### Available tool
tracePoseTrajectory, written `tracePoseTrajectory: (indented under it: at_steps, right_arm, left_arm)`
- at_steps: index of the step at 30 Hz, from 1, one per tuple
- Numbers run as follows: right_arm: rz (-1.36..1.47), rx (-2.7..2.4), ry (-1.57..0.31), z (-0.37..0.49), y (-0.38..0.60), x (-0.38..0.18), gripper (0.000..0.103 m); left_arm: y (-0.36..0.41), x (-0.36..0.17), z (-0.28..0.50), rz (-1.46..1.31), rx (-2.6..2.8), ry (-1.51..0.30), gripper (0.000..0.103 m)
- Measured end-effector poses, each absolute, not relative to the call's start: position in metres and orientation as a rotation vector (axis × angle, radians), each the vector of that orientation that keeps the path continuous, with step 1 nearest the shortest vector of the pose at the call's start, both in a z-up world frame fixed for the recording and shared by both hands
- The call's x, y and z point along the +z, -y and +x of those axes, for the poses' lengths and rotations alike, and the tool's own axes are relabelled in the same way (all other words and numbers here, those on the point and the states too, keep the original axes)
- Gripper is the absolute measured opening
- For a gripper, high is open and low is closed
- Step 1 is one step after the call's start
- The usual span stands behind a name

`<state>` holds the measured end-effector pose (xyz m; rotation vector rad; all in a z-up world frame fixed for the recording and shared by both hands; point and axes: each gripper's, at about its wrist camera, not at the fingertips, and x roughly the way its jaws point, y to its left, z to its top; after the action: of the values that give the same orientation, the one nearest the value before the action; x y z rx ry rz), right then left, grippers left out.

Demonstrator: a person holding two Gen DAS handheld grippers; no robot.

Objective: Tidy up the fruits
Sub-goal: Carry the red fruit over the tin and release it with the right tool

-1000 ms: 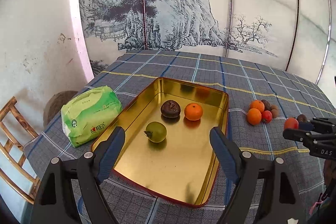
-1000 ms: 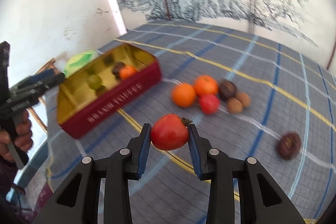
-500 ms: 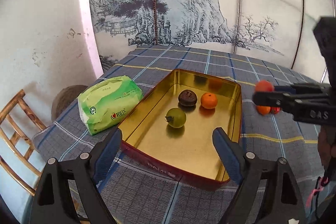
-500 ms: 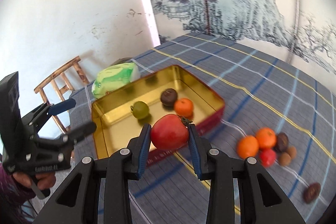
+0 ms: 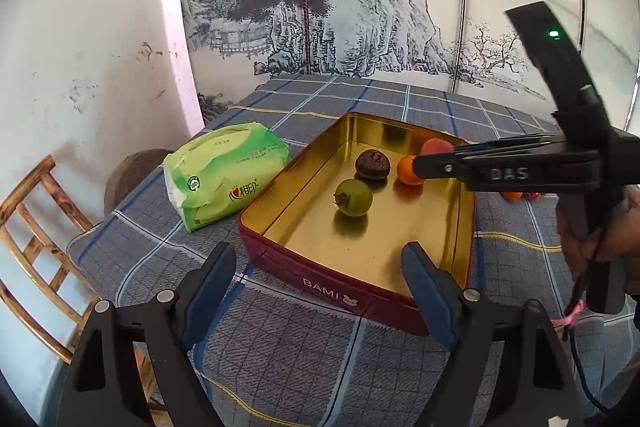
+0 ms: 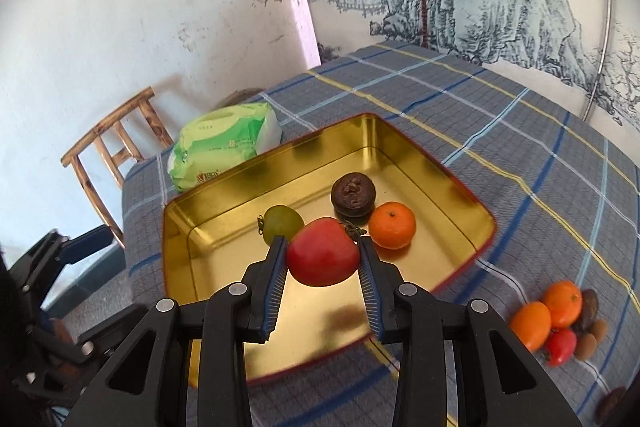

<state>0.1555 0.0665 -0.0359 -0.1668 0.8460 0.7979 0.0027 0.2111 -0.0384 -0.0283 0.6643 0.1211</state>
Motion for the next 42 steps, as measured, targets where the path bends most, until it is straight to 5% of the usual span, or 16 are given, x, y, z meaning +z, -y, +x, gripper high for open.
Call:
tracePoseTrajectory:
  at_steps: [42]
  right_arm:
    - [-0.164, 0.752, -0.896, 0.186, -0.101, -0.062, 0.037]
  left_arm:
    - [-0.224, -0.059, 0.012, -0.036, 0.163, -0.719, 0.089]
